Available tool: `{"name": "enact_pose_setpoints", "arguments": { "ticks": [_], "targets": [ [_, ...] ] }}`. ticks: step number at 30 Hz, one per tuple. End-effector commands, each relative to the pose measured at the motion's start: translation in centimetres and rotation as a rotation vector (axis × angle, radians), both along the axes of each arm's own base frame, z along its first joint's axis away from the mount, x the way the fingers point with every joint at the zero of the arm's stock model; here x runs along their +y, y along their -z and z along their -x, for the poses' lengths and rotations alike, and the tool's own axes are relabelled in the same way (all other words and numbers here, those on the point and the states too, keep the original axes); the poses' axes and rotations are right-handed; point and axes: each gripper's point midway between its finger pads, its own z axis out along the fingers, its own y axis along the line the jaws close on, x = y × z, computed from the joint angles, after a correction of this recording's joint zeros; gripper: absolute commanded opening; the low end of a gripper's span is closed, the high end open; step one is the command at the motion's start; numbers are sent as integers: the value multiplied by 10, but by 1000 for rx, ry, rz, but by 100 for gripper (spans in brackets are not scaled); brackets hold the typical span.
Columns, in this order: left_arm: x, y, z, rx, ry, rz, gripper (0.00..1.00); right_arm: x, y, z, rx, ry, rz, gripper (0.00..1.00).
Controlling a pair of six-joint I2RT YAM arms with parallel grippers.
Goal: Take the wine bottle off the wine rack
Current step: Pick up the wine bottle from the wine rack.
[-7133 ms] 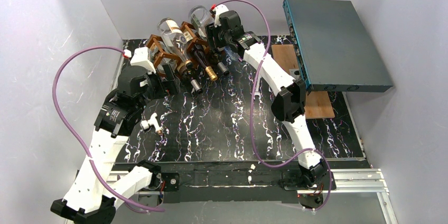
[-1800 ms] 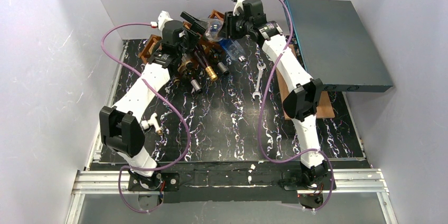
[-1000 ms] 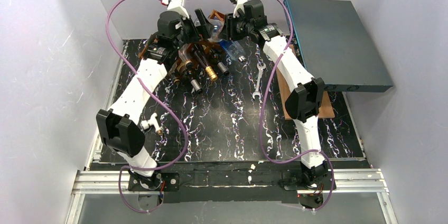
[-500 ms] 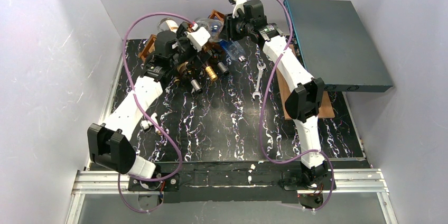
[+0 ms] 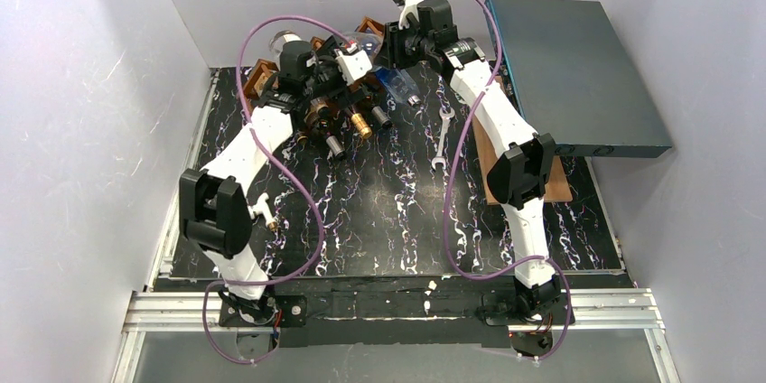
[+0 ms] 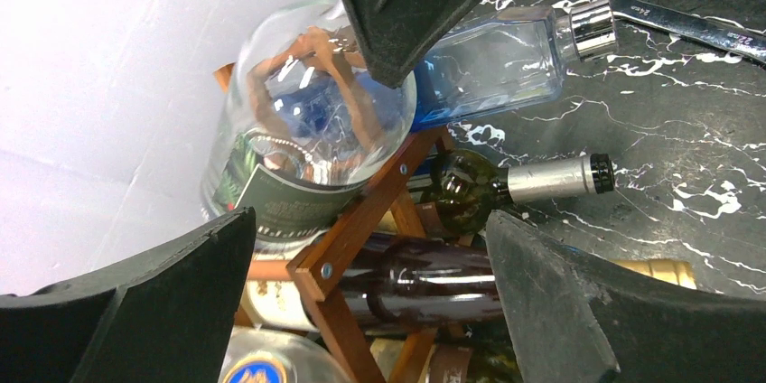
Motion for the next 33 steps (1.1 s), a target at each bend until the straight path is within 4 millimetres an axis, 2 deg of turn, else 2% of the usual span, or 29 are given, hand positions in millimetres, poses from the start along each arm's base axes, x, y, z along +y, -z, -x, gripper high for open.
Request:
{"name": "enact_pose_setpoints", "arguments": {
  "ticks": [1,10,17,23,33],
  "targets": [
    [-13,-34,-7,-86,88,32,98,10,-104,7,-227,-58,-178,1],
    [-19,-19,-27,-87,111,9,98,16,-99,8,-198,-85,-198,1],
    [-21,-16,-47,-131,106,-6,98,19,-96,11,-185,-105,-206,1],
    [-26,-12,-55,-133,115,-1,98,22,-96,15,-174,-128,-222,3],
    [-31,1,-58,-109,123,0,83,27,-91,17,-167,-150,-223,18]
  ]
}}
